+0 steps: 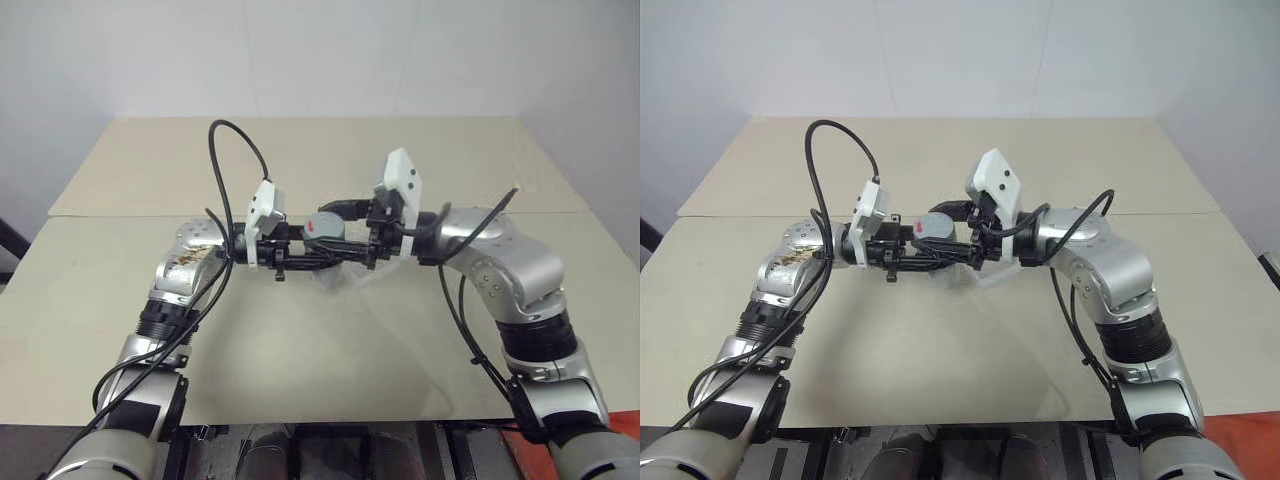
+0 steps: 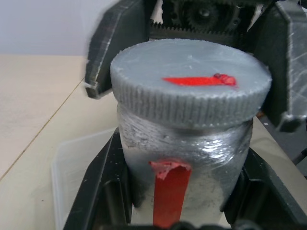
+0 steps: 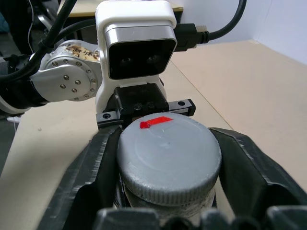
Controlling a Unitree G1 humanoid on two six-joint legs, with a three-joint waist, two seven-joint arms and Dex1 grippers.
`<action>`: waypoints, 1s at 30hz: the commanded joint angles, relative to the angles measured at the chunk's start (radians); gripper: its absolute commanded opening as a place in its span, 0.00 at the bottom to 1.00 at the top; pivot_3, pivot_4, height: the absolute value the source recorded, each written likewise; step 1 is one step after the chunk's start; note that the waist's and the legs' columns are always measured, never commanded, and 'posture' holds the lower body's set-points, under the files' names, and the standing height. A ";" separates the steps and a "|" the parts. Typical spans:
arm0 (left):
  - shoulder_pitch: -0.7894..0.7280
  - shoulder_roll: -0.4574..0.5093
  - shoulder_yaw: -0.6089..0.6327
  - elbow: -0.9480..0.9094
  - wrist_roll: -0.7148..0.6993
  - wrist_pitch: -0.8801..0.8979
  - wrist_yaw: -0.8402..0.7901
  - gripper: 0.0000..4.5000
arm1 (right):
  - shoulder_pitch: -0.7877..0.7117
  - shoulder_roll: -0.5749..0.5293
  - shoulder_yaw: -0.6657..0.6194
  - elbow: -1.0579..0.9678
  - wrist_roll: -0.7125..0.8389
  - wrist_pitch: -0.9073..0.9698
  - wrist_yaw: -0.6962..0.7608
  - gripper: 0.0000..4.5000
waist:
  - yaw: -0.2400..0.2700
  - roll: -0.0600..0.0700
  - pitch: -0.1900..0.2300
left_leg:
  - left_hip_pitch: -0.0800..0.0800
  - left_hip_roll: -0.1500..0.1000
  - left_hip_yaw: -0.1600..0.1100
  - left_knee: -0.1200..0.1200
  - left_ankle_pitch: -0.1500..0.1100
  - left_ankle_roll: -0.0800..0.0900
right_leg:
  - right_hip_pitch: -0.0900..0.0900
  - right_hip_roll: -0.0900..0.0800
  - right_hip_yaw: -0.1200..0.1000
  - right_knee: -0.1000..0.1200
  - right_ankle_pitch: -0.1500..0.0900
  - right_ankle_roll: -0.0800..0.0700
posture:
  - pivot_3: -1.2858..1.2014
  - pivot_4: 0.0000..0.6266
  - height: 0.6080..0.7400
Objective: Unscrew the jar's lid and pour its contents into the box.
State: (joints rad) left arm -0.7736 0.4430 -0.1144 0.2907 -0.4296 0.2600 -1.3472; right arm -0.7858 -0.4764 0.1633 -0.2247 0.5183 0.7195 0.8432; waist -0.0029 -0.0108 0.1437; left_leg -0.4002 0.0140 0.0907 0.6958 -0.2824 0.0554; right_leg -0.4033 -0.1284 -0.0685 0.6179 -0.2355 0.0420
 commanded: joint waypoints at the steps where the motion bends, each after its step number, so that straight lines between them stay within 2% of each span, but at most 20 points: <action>1: -0.006 0.005 0.018 -0.043 -0.012 -0.016 -0.016 0.43 | -0.031 0.004 -0.030 -0.001 -0.010 -0.033 -0.005 0.62 | 0.000 0.000 0.000 | 0.000 0.000 0.000 0.000 0.000 0.000 | 0.000 0.000 0.000 0.000 0.000 0.000 | 0.52 0.24 1.00; 6: 0.004 0.010 0.011 -0.048 -0.014 -0.009 -0.035 0.43 | -0.037 0.011 -0.036 0.021 -0.025 -0.079 0.007 0.62 | -0.003 0.000 0.000 | 0.000 0.000 0.000 0.000 0.000 0.000 | 0.000 0.000 0.000 0.000 0.000 0.000 | 0.52 0.24 1.00; 8: 0.010 0.017 0.005 -0.053 -0.020 -0.009 -0.064 0.43 | -0.042 0.002 -0.033 0.043 -0.024 -0.131 0.067 0.62 | -0.004 0.000 0.000 | 0.000 0.000 0.000 0.000 0.000 0.000 | 0.000 0.000 0.000 0.000 0.000 0.000 | 0.52 0.24 1.00; 13: -0.010 0.020 0.000 -0.045 -0.054 -0.019 -0.189 0.43 | -0.087 -0.037 -0.008 0.185 0.044 -0.283 0.467 0.62 | -0.005 0.000 0.000 | 0.000 0.000 0.000 0.000 0.000 0.000 | 0.000 0.000 0.000 0.000 0.000 0.000 | 0.52 0.24 1.00; 18: -0.043 0.025 -0.027 -0.044 -0.097 -0.024 -0.267 0.43 | -0.204 0.002 0.070 0.434 0.070 -0.381 0.748 0.62 | -0.014 0.000 0.000 | 0.001 0.000 0.000 0.000 0.000 0.000 | 0.000 0.001 0.000 0.001 0.000 0.000 | 0.52 0.24 1.00; 24: -0.049 0.052 -0.093 -0.088 -0.119 -0.047 -0.267 0.43 | -0.339 0.051 0.237 0.722 0.140 -0.566 0.771 0.62 | -0.025 0.000 0.000 | 0.001 0.001 0.001 0.001 0.000 -0.001 | -0.001 0.000 0.001 0.003 0.000 0.000 | 0.52 0.24 1.00; 29: -0.030 0.061 -0.075 -0.106 -0.110 -0.040 -0.267 0.43 | -0.380 0.071 0.269 0.816 0.160 -0.642 0.771 0.62 | -0.019 0.001 0.000 | 0.001 0.001 0.000 0.001 0.001 -0.001 | -0.001 0.000 0.001 0.004 0.000 0.000 | 0.52 0.24 1.00; 30: -0.024 0.065 -0.064 -0.102 -0.103 -0.039 -0.267 0.43 | -0.379 0.072 0.257 0.821 0.152 -0.642 0.771 0.69 | -0.018 0.001 0.000 | 0.001 0.001 0.000 0.001 0.001 -0.001 | -0.001 0.000 0.001 0.004 0.000 0.000 | 0.52 0.24 1.00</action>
State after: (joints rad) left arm -0.7882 0.5405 -0.1664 0.2597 -0.5025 0.2380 -1.5815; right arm -1.1327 -0.4087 0.4365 0.5599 0.6833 0.1263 1.5753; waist -0.0204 -0.0101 0.1440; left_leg -0.3991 0.0148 0.0906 0.6972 -0.2819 0.0546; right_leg -0.4045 -0.1284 -0.0679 0.6224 -0.2355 0.0420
